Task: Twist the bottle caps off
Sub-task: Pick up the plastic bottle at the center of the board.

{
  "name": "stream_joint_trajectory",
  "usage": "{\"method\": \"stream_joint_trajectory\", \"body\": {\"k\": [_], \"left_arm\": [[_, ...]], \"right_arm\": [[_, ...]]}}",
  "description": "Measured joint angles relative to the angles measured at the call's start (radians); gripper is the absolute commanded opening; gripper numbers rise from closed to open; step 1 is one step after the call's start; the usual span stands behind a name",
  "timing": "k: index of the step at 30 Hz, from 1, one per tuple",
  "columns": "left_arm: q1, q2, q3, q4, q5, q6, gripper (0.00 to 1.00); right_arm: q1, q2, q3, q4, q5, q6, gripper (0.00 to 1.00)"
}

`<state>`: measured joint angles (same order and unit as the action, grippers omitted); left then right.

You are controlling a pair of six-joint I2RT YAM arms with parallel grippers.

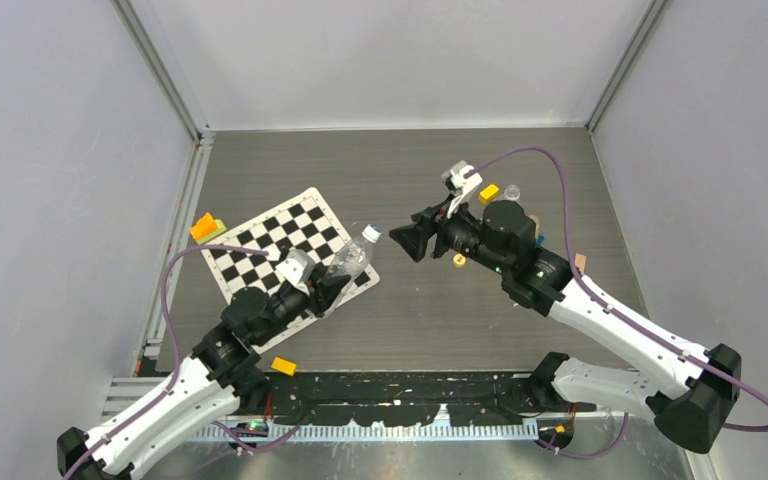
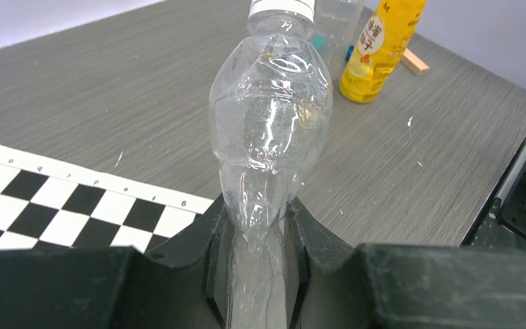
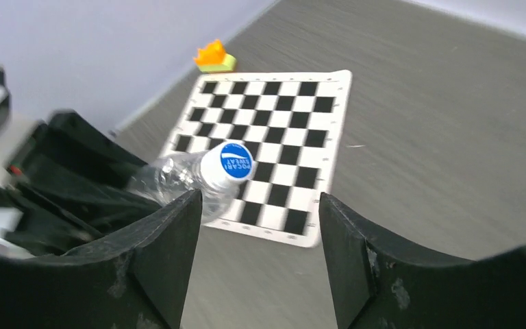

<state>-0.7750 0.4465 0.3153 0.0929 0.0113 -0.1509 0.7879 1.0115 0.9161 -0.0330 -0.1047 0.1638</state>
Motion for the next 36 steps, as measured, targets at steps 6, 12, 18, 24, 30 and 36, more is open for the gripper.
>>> {"method": "stream_joint_trajectory", "body": {"k": [6,12,18,24,30,36], "left_arm": [[0.000,0.034,-0.001,0.082,0.035,0.023,0.00],[0.000,0.102,-0.001,0.143,0.084,0.029,0.00],[0.000,0.165,-0.001,0.187,0.103,0.027,0.00],[0.000,0.196,0.000,0.211,0.097,0.019,0.44],[0.000,0.241,0.003,0.225,0.095,-0.003,0.66],[0.000,0.302,0.052,0.152,0.099,0.005,0.65]], "right_arm": [[0.000,0.043,-0.065,0.173,0.019,0.424,0.69],[0.000,0.128,-0.133,0.324,0.026,0.663,0.59],[-0.004,0.174,-0.189,0.441,0.034,0.754,0.20],[-0.011,0.175,-0.229,0.505,0.040,0.763,0.06],[-0.003,0.206,-0.229,0.519,0.012,0.742,0.01],[0.007,0.218,-0.229,0.500,-0.006,0.686,0.01]]}}
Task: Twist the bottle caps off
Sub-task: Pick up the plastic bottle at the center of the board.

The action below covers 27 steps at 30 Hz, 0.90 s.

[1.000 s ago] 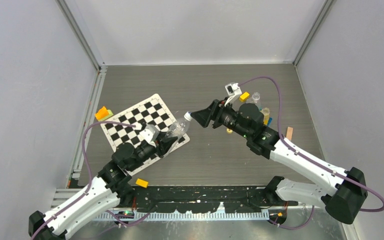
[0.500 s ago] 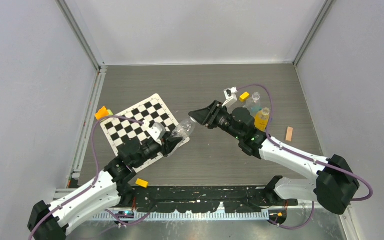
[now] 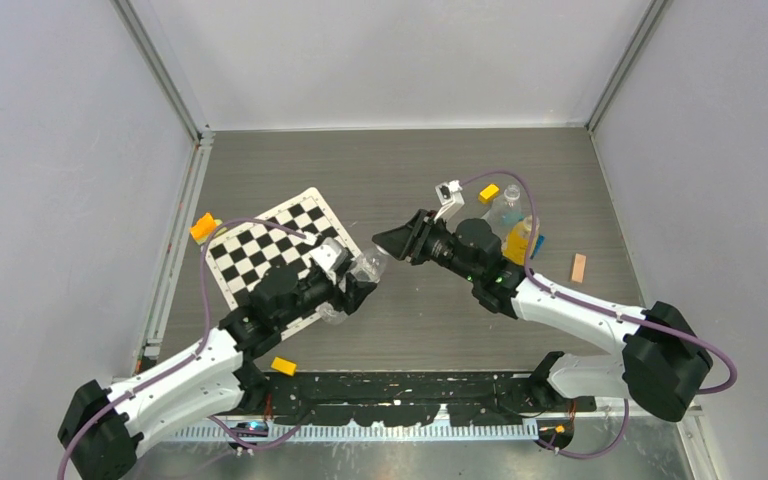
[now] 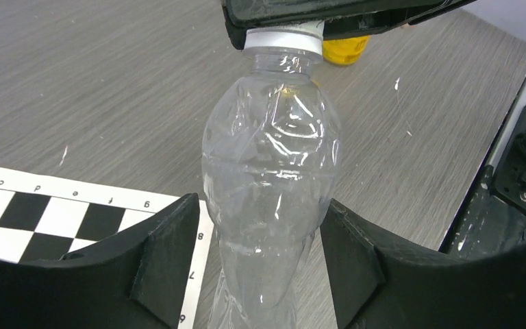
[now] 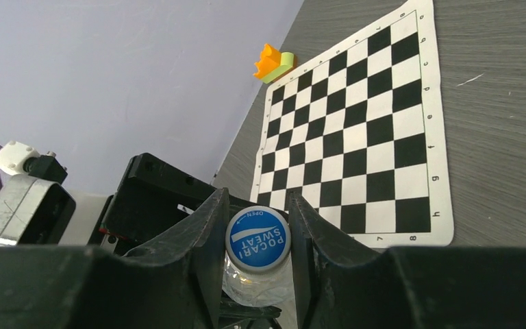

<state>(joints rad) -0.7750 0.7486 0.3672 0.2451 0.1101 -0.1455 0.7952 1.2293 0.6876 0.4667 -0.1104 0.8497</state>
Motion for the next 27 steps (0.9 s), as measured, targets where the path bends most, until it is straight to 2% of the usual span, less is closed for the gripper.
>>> {"method": "stream_joint_trajectory", "body": {"k": [5,10,12,13,14,16,18,22,27], "left_arm": [[-0.004,0.064,0.048,-0.069,0.014,0.006,0.51],[-0.004,0.123,0.086,-0.118,0.026,0.008,0.09],[-0.007,0.136,0.095,-0.125,0.039,0.015,0.01],[-0.009,0.141,0.098,-0.128,0.043,0.020,0.00],[-0.009,0.144,0.101,-0.133,0.043,0.021,0.00],[-0.008,0.146,0.103,-0.141,0.043,0.023,0.00],[-0.008,0.146,0.103,-0.149,0.043,0.032,0.00],[-0.008,0.143,0.103,-0.164,0.037,0.086,0.00],[-0.008,0.121,0.103,-0.211,0.034,0.183,0.00]], "right_arm": [[0.009,0.000,0.000,-0.031,0.002,-0.060,0.00],[0.010,0.000,0.000,-0.055,0.006,-0.098,0.02],[0.010,0.000,0.001,-0.063,0.008,-0.101,0.09],[0.010,0.000,0.001,-0.065,0.008,-0.103,0.14],[0.011,0.000,0.001,-0.068,0.008,-0.104,0.25],[0.011,0.000,0.001,-0.074,0.007,-0.106,0.38],[0.011,-0.001,0.001,-0.085,0.005,-0.107,0.45],[0.021,-0.032,0.001,-0.149,0.005,-0.120,0.55],[0.021,-0.135,0.006,-0.298,0.000,-0.152,0.56]]}}
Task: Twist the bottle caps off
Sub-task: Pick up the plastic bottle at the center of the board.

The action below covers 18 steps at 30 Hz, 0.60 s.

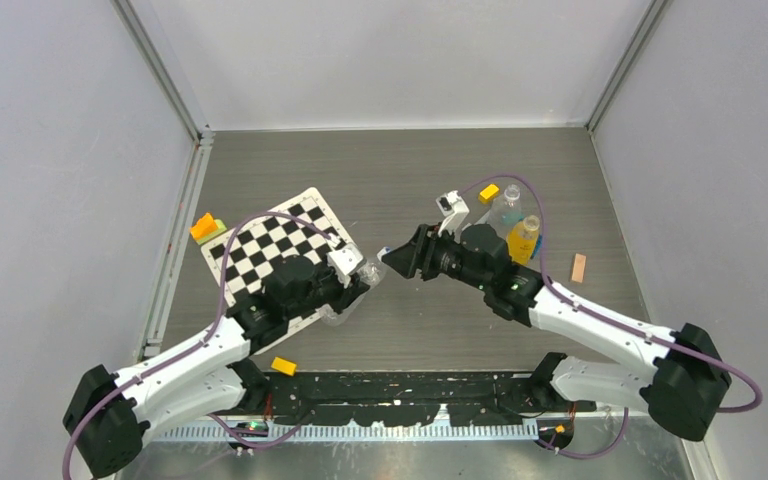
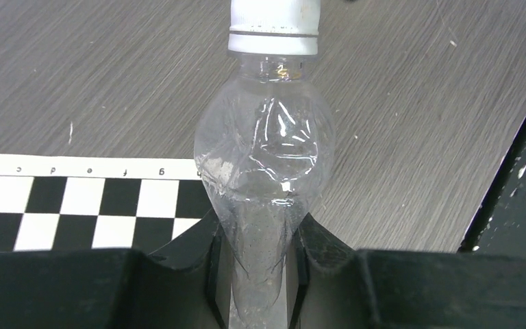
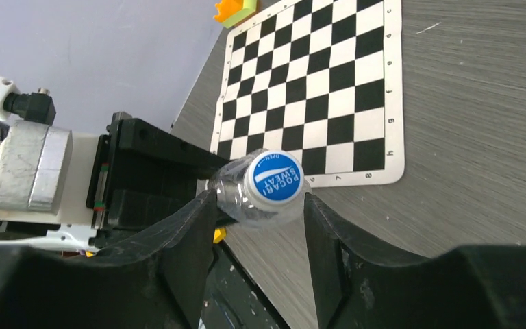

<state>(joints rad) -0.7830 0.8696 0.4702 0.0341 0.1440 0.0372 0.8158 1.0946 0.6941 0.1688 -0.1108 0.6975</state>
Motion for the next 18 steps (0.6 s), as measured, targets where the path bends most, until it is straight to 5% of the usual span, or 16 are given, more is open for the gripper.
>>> {"method": "stream_joint_trajectory", "body": {"k": [18], "left_arm": [[-0.041,-0.052,-0.011,-0.032,0.193,0.157,0.00]], "right_arm": [[-0.033,-0.071,0.022,-0.253,-0.270,-0.084,0.51]]}}
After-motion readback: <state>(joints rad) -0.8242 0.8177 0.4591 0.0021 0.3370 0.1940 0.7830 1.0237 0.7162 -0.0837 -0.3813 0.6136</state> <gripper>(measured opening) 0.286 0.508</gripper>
